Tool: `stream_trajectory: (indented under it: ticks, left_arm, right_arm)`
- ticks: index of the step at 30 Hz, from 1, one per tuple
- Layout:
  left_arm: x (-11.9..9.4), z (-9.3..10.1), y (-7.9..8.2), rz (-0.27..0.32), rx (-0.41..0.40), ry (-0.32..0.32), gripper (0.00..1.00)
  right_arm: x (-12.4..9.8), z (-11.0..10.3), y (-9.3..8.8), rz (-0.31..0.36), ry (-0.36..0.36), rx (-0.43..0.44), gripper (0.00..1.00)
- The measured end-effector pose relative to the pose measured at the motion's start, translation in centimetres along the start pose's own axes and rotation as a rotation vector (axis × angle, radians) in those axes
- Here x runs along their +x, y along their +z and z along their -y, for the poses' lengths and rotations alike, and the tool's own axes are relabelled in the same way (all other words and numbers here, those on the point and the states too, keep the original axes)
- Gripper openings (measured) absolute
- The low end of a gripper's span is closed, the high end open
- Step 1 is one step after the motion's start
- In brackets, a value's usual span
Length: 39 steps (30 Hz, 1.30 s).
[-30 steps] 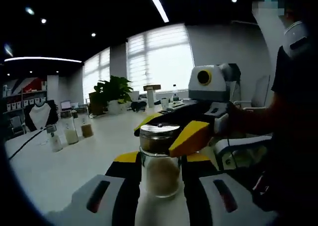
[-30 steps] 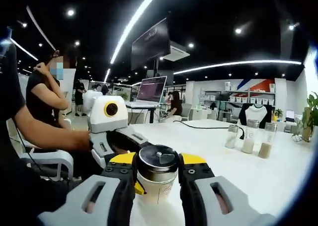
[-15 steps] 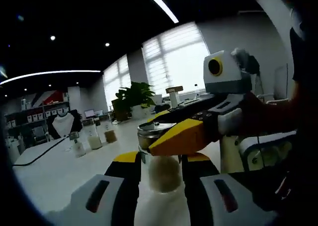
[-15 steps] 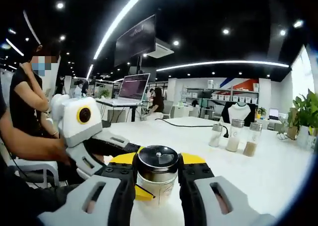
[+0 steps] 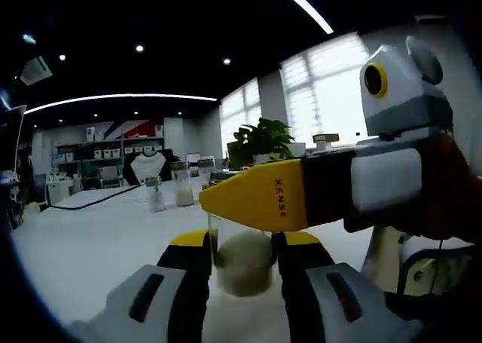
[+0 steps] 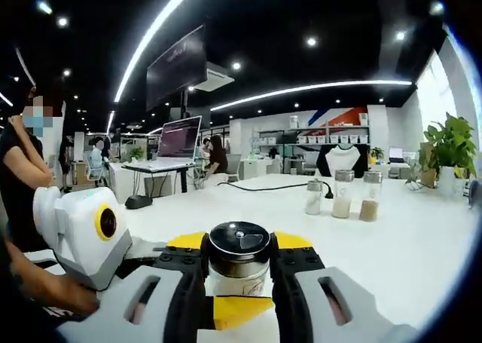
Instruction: Rotate the seasoning bottle until the label or dispensing opening points toward the visible target arrow and the bottle remains upright within the marked orientation range
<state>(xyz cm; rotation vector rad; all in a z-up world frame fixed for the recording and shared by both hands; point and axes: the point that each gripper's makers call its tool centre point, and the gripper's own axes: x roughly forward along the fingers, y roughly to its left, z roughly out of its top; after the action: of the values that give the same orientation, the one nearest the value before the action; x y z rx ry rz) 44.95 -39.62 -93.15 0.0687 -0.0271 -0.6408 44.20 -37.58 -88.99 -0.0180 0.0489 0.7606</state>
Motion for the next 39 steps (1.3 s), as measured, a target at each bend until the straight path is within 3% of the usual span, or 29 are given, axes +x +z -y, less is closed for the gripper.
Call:
stream_trajectory:
  ticks: [2, 5, 9, 14, 21, 24, 28, 33, 35, 39]
  left_arm:
    - [-0.4, -0.2, 0.4, 0.016, -0.034, -0.036, 0.36]
    - [-0.9, -0.3, 0.7, 0.032, -0.028, -0.067, 0.36]
    - [-1.8, -0.3, 1.3, 0.059, -0.054, -0.126, 0.36]
    - [-2.9, 0.6, 1.9, 0.085, -0.167, -0.308, 0.36]
    - [-3.6, 2.2, 1.6, 0.039, -0.086, -0.478, 0.36]
    - [-4.2, 3.0, 1.6, 0.026, -0.104, -0.550, 0.36]
    - [-4.2, 3.5, 1.4, 0.007, -0.111, -0.590, 0.36]
    - [-2.8, 1.8, 1.6, 0.041, -0.046, -0.433, 0.36]
    - [-2.5, 1.9, 1.6, 0.043, -0.034, -0.393, 0.37]
    - [-1.5, 1.7, 0.4, -0.023, 0.068, -0.300, 0.40]
  right_arm:
    - [-0.3, -1.1, 0.7, 0.022, 0.095, 0.012, 0.29]
    - [-0.6, -1.9, 1.1, 0.031, 0.176, -0.004, 0.29]
    - [-1.0, -3.2, 1.2, 0.045, 0.256, -0.135, 0.30]
    - [-1.6, -4.0, 1.1, 0.034, 0.311, -0.197, 0.28]
    - [-2.1, -4.5, 1.0, 0.033, 0.361, -0.178, 0.29]
    - [-2.7, -5.0, 0.9, 0.034, 0.419, -0.108, 0.30]
    - [-2.9, -4.8, 0.7, 0.007, 0.414, -0.054, 0.29]
    - [-1.8, -2.1, 0.9, 0.043, 0.258, 0.088, 0.29]
    - [-1.5, -1.7, 0.9, 0.051, 0.233, 0.095, 0.29]
    - [-0.8, -1.6, 0.7, 0.033, 0.182, 0.067, 0.29]
